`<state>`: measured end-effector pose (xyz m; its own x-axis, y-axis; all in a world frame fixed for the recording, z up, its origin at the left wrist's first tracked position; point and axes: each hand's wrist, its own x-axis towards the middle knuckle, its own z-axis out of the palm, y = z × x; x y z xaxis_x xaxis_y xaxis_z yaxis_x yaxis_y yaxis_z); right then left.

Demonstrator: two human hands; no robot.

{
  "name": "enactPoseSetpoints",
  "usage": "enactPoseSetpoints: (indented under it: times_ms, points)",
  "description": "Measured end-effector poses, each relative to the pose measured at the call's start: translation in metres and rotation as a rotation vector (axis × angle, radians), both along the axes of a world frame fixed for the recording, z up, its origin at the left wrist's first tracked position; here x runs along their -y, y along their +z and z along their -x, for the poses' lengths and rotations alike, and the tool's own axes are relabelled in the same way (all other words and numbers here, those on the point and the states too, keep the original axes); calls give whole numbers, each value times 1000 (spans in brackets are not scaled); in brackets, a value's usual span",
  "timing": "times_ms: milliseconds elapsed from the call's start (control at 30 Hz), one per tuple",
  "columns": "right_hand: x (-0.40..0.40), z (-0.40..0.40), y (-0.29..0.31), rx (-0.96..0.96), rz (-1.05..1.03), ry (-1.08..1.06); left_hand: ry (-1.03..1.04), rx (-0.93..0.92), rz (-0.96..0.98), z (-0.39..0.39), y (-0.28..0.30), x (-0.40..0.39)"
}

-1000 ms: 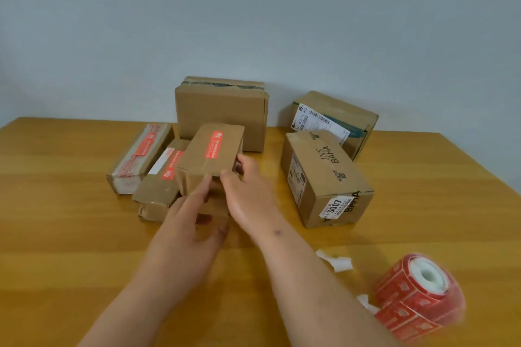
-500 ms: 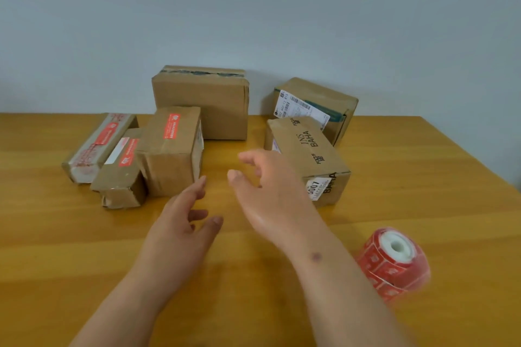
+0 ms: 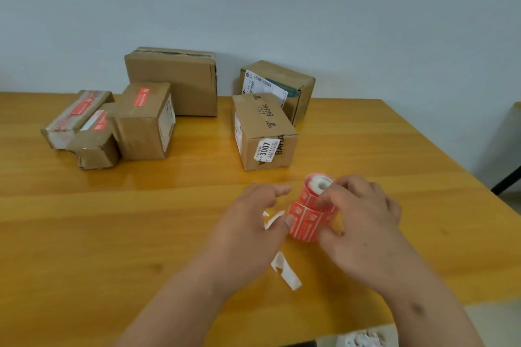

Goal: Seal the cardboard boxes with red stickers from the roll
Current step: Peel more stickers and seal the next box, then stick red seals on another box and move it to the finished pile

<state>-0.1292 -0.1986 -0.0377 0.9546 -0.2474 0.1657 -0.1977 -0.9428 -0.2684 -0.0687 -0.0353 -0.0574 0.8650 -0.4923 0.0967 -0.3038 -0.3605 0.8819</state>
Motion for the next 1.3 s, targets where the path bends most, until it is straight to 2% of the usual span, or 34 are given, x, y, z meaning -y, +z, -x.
enactPoseSetpoints:
  times_ms: [233, 533, 1033, 1300]
  points:
    - [12, 4, -18, 169, -2, 33, -18, 11, -105, 9, 4, 19]
    - [10, 4, -14, 160, -69, 180, -32, -87, -96, 8, 10, 13]
    - [11, 1, 3, 201, -93, 255, -41, 119, -158, 12, 31, 15]
    - [11, -1, 1, 196, -113, 300, -65, 1, -118, 7, 29, 12]
